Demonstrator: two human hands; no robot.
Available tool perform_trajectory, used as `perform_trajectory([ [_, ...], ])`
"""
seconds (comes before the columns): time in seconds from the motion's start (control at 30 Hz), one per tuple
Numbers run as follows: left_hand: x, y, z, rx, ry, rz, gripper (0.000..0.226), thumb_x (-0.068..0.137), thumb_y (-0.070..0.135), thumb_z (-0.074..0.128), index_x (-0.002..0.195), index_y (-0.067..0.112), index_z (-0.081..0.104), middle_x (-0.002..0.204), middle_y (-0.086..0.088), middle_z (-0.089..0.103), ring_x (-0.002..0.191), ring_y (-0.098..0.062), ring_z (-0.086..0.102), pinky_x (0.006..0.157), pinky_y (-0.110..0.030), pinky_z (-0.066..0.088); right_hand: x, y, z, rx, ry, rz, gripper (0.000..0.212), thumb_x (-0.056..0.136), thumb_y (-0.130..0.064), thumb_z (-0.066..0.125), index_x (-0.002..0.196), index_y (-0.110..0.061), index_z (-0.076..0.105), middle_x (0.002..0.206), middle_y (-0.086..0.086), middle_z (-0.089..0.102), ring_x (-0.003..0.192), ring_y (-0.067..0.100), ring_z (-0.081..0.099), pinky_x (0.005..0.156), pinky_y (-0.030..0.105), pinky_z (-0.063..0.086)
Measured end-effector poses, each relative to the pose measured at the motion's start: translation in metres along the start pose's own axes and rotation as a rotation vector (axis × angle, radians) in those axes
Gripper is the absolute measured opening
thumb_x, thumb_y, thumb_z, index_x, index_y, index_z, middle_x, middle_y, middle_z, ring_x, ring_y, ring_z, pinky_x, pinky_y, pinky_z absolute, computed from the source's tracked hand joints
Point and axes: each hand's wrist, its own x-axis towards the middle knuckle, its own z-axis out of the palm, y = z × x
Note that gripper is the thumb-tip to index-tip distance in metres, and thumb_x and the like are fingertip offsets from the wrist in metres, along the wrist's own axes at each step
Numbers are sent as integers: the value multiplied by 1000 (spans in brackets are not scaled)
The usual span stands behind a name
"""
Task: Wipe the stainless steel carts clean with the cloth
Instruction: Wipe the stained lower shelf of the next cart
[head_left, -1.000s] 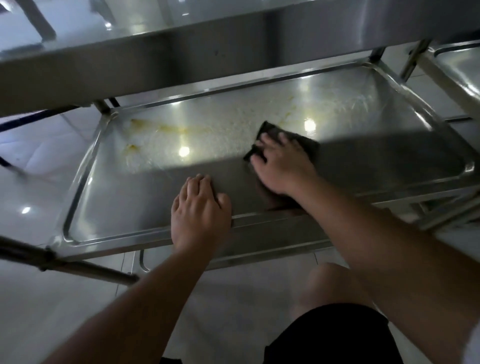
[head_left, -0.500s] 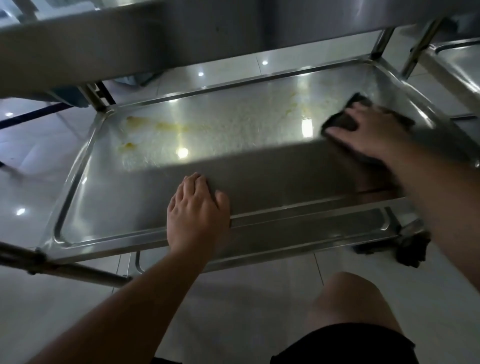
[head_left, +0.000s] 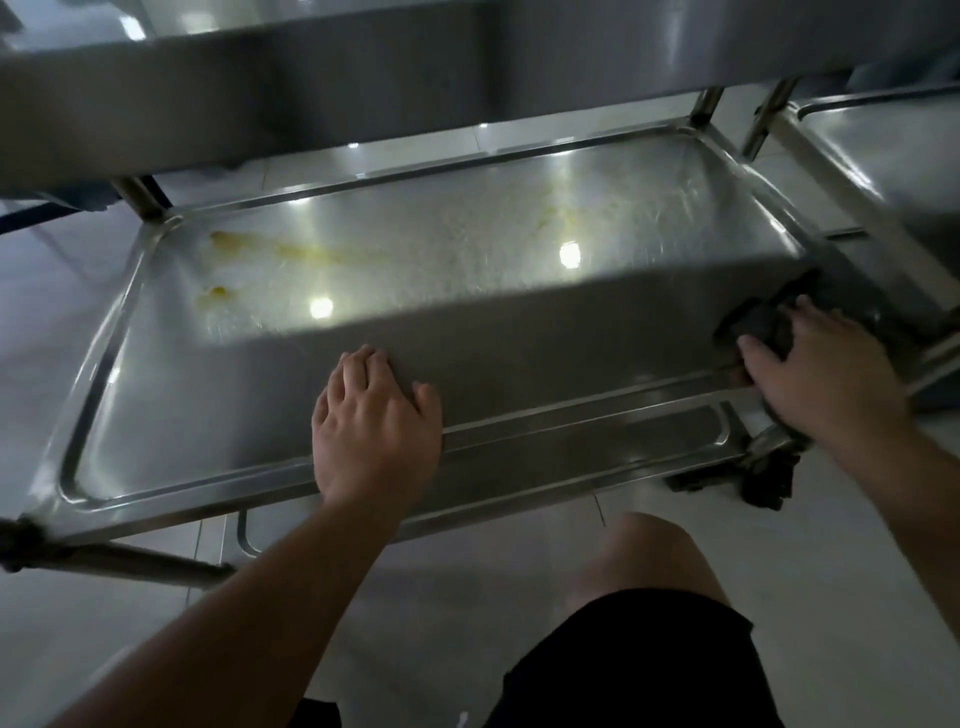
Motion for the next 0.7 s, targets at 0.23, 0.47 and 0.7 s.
perform_trajectory([
  [0.23,1,-1,-3,-28,-27,10,66,106,50,25,156,9,39,162,-12,41,154,-29,33,128,-49,28,-109,-154,34,315,143,-409,51,95,-46,53,119,-6,75,118,11,76,118,31,64,108,41,47],
  [0.47,4,-6,1,-58,-35,28,71,105,49,27,164,9,29,172,-10,28,161,-26,17,131,-43,12,-103,-151,35,303,48,-686,46,93,-43,55,126,-17,74,137,0,69,132,25,60,110,40,45],
  [0.7,4,0,-5,-39,-98,7,76,104,49,32,167,9,22,175,-10,21,164,-26,9,131,-42,3,-76,-117,27,193,122,-208,54,101,-51,46,129,-10,70,131,12,71,124,35,61,110,51,46],
])
